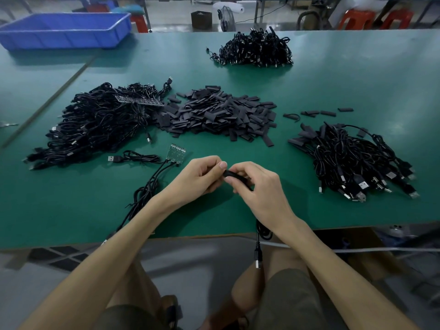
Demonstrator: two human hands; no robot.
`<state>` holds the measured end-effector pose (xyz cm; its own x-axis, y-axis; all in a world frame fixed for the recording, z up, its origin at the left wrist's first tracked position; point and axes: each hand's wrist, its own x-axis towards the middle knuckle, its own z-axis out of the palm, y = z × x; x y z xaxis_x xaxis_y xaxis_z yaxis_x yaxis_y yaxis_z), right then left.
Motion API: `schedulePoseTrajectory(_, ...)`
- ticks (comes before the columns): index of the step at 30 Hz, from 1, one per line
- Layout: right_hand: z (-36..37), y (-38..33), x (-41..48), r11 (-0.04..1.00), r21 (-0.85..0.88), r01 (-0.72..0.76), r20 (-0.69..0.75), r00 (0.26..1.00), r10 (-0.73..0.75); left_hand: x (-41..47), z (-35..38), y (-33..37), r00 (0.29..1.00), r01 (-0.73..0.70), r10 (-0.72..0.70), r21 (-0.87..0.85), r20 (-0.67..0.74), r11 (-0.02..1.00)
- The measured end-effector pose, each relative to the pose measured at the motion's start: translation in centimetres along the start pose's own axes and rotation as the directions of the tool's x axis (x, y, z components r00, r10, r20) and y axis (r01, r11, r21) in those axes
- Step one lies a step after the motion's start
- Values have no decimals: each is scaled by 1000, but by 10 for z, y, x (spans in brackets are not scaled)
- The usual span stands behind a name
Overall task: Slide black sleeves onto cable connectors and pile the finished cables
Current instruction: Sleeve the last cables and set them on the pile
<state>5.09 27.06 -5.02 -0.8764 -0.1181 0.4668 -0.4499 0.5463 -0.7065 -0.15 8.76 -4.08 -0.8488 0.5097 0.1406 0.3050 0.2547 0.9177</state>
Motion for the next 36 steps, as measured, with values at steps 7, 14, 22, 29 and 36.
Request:
schedulePoseTrajectory(7,3,5,-1,996,86,-35,6,999,35,0,0,2,1000,2,-2,-27,22,1000)
schedulePoseTrajectory(14,7,8,0,991,128,-42,11,999,41,-2,-1,4,1000,21,-20,-62,12,998)
schedulePoseTrajectory(22,5,8,0,988,137,-78,10,997,77,-1,-2,5,1000,-5,6,-77,3,997)
schedulePoseTrajectory(29,3,6,3,987,116,-115,40,993,111,-1,-7,0,1000,5,-8,-107,-22,994)
schedulePoseTrajectory(36,-5,2,1,979,-32,-203,36,978,204,0,-8,-3,990,6,-22,-120,-136,993)
